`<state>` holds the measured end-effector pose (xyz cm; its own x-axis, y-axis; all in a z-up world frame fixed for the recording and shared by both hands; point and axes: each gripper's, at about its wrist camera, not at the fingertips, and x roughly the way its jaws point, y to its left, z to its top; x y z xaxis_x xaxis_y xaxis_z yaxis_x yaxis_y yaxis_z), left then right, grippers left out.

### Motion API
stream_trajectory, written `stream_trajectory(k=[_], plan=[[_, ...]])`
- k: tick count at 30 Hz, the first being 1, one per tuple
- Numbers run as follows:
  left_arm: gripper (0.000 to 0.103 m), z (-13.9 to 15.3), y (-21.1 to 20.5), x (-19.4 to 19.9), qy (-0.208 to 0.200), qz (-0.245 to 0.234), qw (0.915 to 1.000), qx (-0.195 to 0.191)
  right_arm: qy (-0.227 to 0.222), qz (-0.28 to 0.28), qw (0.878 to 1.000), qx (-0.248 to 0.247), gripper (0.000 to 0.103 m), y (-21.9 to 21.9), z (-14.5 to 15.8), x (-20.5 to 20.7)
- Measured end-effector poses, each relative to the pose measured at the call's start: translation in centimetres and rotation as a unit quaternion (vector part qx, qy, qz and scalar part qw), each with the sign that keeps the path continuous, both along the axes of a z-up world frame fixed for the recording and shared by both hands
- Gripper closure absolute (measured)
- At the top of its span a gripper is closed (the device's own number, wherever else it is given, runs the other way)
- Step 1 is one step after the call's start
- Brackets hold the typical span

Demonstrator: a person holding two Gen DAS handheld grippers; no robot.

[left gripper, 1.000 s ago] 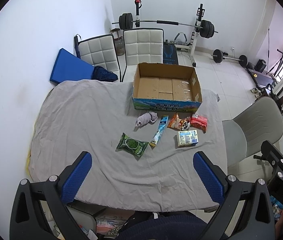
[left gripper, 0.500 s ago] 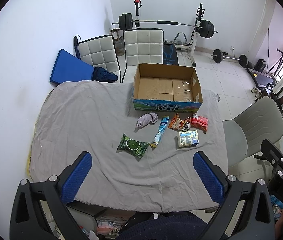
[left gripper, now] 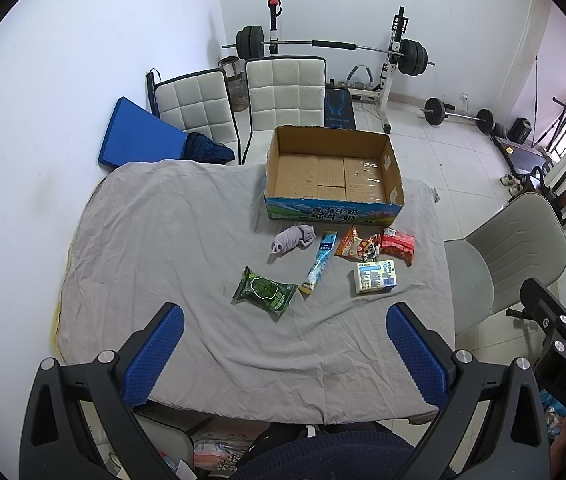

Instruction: Organize soft objects

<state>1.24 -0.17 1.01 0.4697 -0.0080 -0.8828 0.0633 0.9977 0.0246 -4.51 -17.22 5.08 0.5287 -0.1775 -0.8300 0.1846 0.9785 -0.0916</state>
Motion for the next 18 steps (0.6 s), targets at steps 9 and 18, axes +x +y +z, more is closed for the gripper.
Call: stream_trajectory(k=[9,18], plan=[[0.0,0.01,0.07,0.07,-0.001,0.0,1.0,-0.001,0.0,0.0,1.0,0.001,0.0,0.12,0.31,0.44],[0.0,0.21,0.05,0.09,-0.001,-0.001,1.0,-0.004,0.0,-0.001,1.0,0.003,0.0,0.14,0.2,0.35]])
